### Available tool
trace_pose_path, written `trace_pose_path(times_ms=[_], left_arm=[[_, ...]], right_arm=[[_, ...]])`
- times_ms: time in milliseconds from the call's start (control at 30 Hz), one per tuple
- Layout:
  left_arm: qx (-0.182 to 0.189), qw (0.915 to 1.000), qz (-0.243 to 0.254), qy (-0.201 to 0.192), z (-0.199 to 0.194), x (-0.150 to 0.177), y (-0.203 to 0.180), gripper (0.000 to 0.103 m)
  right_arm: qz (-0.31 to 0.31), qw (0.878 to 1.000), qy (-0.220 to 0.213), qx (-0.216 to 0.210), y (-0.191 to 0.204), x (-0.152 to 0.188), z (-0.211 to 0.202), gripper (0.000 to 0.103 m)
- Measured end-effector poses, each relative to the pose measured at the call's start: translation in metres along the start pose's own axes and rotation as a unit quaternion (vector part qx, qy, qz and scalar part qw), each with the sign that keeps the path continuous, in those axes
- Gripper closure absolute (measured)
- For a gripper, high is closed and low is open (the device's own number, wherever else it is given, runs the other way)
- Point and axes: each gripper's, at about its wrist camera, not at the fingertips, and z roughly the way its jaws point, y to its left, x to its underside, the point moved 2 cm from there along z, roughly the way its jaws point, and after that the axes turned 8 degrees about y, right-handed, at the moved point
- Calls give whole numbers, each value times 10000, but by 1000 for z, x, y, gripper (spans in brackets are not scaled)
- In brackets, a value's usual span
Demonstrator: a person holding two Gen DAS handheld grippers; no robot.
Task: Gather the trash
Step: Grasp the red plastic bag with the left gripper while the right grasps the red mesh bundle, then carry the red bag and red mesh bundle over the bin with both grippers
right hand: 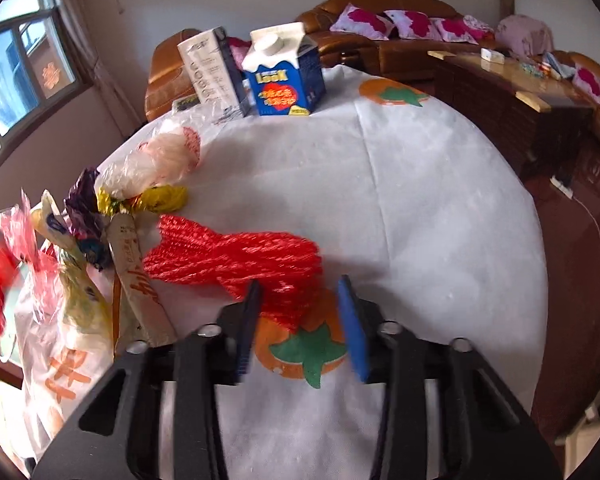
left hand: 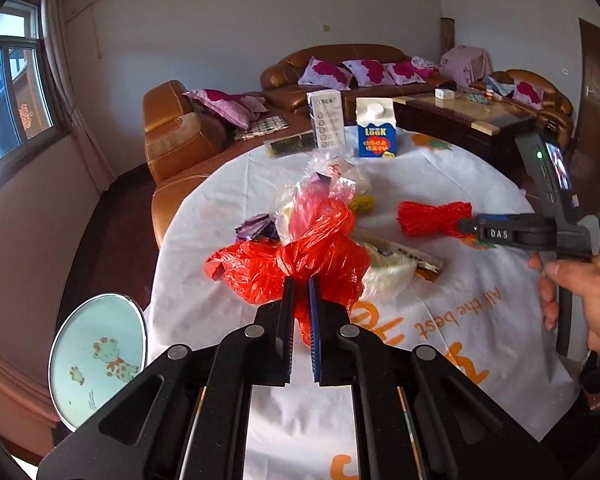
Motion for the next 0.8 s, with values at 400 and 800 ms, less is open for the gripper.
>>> trace_pose_path(times_ms=[400,800], left_arm=[[-305,9990,-235,-210,-17,-11,33,97],[-1026,9927,-637,-41,-15,7,102,97]], right_arm=[[-334,9952,-915,-30,9,-12,-52,94],[-1129,9818,-1419,-565,91,-38,-78,94]])
